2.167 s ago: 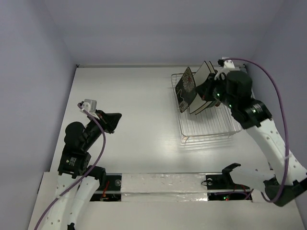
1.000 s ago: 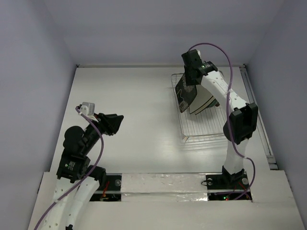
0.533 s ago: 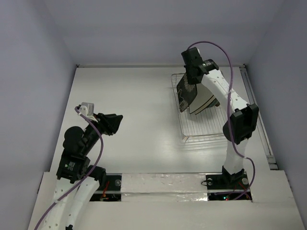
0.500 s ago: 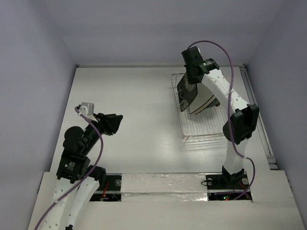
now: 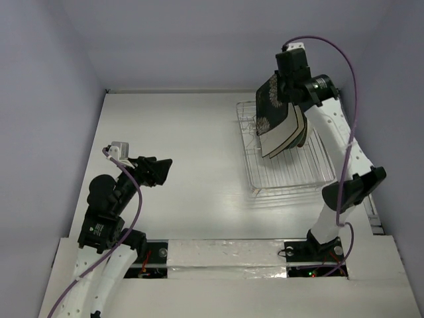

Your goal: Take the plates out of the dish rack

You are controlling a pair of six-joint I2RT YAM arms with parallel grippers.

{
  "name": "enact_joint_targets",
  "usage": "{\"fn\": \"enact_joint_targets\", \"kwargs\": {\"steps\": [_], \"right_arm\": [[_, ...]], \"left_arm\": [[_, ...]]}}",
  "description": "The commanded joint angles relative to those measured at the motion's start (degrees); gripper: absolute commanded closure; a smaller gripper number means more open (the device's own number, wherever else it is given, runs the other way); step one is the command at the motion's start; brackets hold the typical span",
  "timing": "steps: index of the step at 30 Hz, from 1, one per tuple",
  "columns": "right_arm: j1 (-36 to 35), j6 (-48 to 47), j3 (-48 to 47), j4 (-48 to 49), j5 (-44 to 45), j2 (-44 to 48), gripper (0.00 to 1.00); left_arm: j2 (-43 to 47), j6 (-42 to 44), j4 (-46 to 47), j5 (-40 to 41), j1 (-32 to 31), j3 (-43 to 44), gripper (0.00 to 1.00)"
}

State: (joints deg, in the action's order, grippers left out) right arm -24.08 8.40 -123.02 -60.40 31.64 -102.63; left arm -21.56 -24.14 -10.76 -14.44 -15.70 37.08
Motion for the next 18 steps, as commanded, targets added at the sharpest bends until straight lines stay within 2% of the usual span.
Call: {"fn": "enact_joint_targets", "kwargs": {"steps": [1, 3, 7, 11, 15, 18], "right_arm": [[-1.15, 2.85, -3.72, 6.61, -2.18, 8.49, 1.0], [-2.37, 4.94, -1.27, 9.41, -4.73, 9.9, 1.0], [-5.01, 11.01, 7.25, 20.03, -17.09, 11.93, 1.0], [-8.44, 20.67, 15.52, 37.41, -27.06, 8.77, 1.0], [-13.18, 28.58, 12.47, 43.25, -29.52, -3.58, 1.0], [-15.3, 32.71, 7.98, 48.35, -31.29, -9.59, 1.0]], "left_arm": [[0.47, -0.12, 1.45, 0.81, -0.29, 0.62, 0.36], [0.56, -0.2, 1.19, 1.16, -0.29, 0.71, 0.36], [0.73, -0.38, 0.83, 2.57, 0.23, 0.98, 0.36], [0.73, -0.82, 0.22, 4.06, 0.24, 1.24, 0.35], [0.91, -0.91, -0.48, 5.47, 0.24, 1.5, 0.32], [0.73, -0.91, -0.49, 5.65, 0.24, 1.5, 0.32]]}}
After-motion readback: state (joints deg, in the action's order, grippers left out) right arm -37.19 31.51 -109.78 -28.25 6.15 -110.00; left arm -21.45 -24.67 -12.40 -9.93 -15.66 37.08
